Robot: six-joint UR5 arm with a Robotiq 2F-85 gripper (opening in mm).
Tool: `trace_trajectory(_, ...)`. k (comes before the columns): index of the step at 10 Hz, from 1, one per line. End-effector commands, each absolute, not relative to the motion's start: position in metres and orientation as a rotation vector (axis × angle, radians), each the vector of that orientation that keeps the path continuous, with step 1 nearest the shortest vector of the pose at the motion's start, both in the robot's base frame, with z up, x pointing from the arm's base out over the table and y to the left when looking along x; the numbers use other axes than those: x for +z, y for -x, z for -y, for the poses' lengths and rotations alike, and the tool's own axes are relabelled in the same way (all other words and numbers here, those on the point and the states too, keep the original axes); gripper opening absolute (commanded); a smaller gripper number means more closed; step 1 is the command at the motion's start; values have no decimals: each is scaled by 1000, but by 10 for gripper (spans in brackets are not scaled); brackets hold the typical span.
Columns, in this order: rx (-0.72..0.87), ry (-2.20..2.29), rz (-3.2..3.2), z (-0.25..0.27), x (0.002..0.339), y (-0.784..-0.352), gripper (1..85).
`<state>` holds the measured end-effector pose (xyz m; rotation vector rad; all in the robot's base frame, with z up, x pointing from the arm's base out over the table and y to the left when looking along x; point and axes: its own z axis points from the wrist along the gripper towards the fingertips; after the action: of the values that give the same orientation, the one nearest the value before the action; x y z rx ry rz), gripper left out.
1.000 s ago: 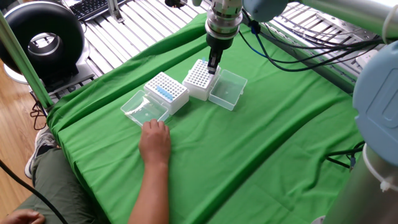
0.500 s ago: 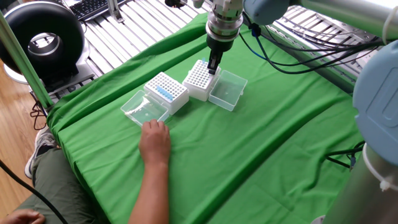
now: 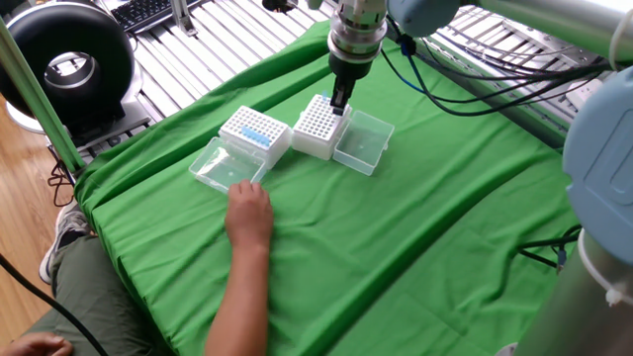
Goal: Insert a medium pipette tip into the holder for medium pipette tips
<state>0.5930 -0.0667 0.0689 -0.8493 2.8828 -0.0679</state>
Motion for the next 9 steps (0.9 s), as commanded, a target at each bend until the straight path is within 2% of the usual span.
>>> trace_trajectory(1,-69,833,-2900,66,86,-593,30)
trace_trajectory(5,-90,834,-2942,56,119,-593,23)
trace_trajectory(9,-114,798,-2960,29,149,-612,23)
